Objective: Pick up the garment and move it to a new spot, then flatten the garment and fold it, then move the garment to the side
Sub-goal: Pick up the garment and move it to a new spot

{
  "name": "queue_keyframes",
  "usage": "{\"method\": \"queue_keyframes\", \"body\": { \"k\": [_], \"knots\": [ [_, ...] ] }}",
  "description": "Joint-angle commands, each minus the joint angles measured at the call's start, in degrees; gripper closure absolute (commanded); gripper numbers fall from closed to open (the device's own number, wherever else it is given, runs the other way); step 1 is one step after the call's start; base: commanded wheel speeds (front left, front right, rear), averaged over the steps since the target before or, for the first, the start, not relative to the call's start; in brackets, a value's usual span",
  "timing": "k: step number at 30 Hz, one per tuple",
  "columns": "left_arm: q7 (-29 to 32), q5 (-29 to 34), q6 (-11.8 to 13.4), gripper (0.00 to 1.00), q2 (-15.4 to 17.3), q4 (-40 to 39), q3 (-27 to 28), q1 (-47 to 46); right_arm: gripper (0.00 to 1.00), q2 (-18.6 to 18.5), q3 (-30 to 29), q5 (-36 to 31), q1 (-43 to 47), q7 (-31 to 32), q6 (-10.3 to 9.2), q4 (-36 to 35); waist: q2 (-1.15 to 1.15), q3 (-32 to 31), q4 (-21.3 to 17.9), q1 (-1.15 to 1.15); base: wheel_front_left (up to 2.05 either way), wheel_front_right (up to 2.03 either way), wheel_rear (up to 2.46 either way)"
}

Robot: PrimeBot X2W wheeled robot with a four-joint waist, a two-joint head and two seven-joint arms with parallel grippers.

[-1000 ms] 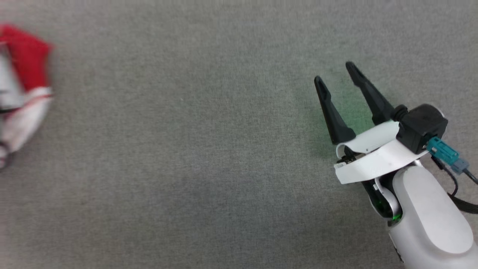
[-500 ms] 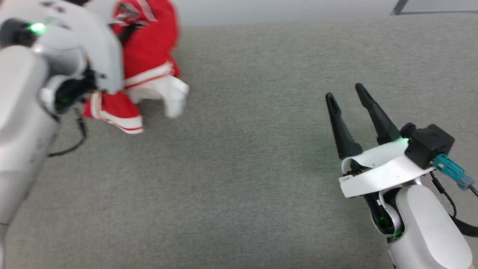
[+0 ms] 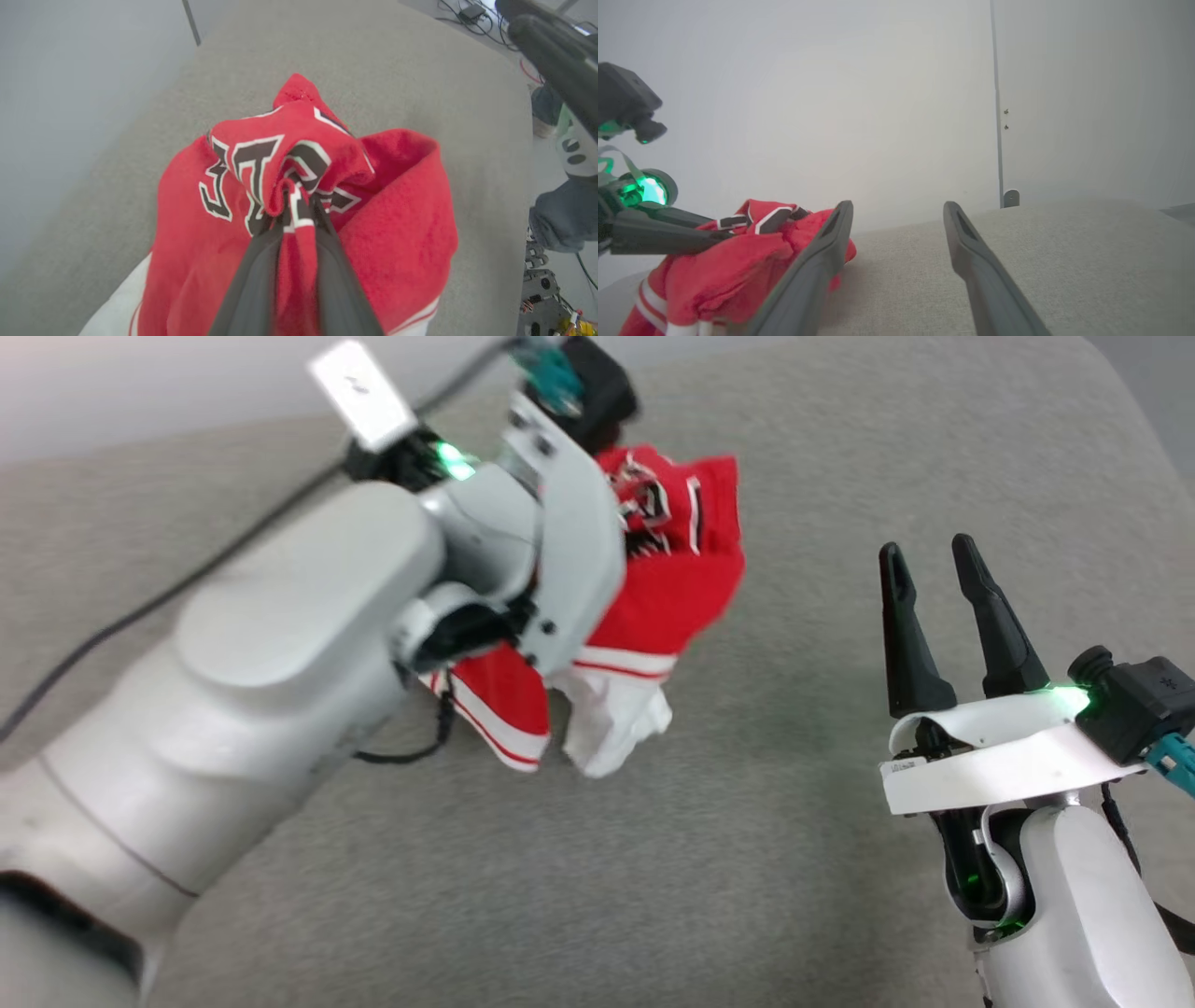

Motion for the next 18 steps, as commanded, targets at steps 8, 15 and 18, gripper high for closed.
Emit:
{"method": "queue_keyframes", "body": {
  "k": [8, 15, 18],
  "knots": [
    [0.7, -0.8, 0.0, 1.0, -3.3, 9.7, -7.7, -1.1, 0.0, 0.9, 0.6, 4.6, 0.2, -0.1, 0.01, -1.2, 0.0, 7.6, -12.1, 0.0, 0.0, 0.0, 0.0],
    [2.2, -2.5, 0.0, 1.0, -3.4, 16.9, -10.0, 0.2, 0.0, 0.9, 0.8, 8.2, 0.5, -0.1, 0.01, -2.0, 0.0, 10.0, -15.8, 0.0, 0.0, 0.0, 0.0],
    [3.8, -1.4, 0.1, 1.0, -3.3, 19.2, -10.8, 1.0, 0.0, 0.9, 0.4, 8.7, 0.8, -0.1, 0.0, -2.5, 0.0, 10.7, -15.9, 0.0, 0.0, 0.0, 0.0]
  ]
}}
